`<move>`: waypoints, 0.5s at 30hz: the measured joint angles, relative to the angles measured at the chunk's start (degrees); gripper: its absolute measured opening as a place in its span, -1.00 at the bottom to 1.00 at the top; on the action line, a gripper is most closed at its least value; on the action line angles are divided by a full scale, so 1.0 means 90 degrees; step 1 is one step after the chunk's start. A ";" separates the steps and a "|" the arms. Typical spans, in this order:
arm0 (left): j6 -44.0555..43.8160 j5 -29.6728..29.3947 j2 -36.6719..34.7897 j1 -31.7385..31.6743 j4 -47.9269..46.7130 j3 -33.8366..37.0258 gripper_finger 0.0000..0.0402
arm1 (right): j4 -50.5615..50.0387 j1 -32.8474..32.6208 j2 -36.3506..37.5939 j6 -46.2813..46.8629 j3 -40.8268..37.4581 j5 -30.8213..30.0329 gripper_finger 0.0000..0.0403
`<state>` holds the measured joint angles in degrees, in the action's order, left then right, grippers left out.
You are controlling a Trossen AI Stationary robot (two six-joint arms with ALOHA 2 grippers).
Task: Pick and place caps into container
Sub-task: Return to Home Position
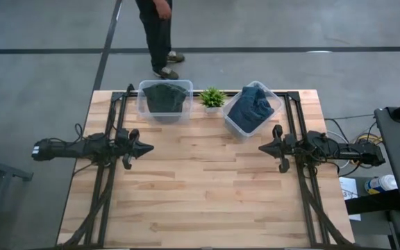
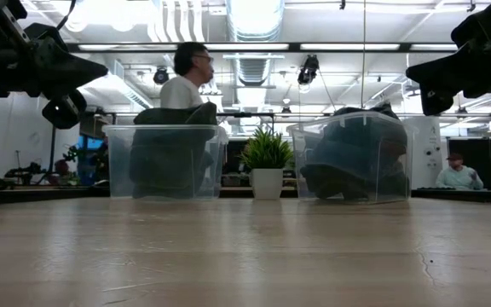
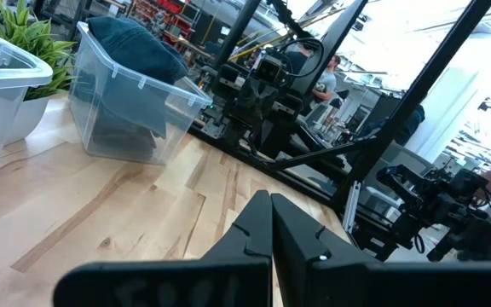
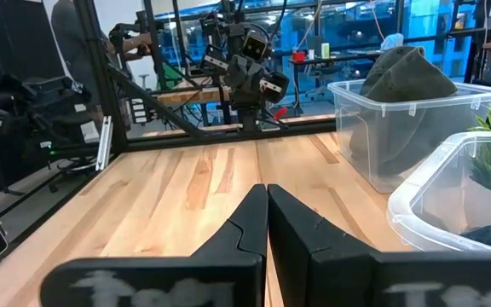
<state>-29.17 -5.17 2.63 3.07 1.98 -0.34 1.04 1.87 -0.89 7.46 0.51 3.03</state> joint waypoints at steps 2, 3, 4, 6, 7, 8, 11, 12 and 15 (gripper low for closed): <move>0.0000 -0.0001 0.0000 0.0000 0.0000 0.0000 -1.00 | 0.0002 0.0000 0.0000 0.0000 0.0000 -0.0002 -0.96; 0.0000 -0.0002 0.0000 0.0000 0.0000 0.0000 -1.00 | 0.0001 0.0000 0.0000 0.0000 0.0000 -0.0002 -0.96; 0.0000 -0.0002 0.0000 0.0000 0.0000 0.0000 -1.00 | 0.0002 0.0000 0.0000 0.0000 0.0000 -0.0002 -0.96; 0.0000 0.0000 0.0000 0.0000 0.0000 0.0000 -1.00 | 0.0002 0.0000 0.0000 0.0000 0.0000 -0.0002 -0.96; 0.0000 -0.0001 0.0000 0.0001 0.0000 0.0000 -1.00 | 0.0002 0.0000 0.0000 0.0000 0.0000 -0.0002 -0.96; 0.0000 -0.0002 0.0000 0.0000 0.0000 0.0000 -1.00 | 0.0002 0.0000 0.0000 0.0000 0.0000 -0.0002 -0.96; 0.0000 0.0000 0.0000 0.0000 0.0000 0.0000 -1.00 | 0.0002 0.0000 0.0000 0.0000 0.0000 -0.0005 -0.96; 0.0000 0.0000 0.0000 0.0002 0.0000 0.0000 -1.00 | 0.0002 0.0000 0.0000 0.0000 0.0000 -0.0005 -0.96; 0.0000 0.0000 0.0000 0.0001 0.0000 0.0000 -1.00 | 0.0002 0.0000 0.0000 0.0000 0.0000 -0.0005 -0.96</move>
<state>-29.17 -5.17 2.63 3.08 1.98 -0.34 1.06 1.87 -0.89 7.46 0.51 2.98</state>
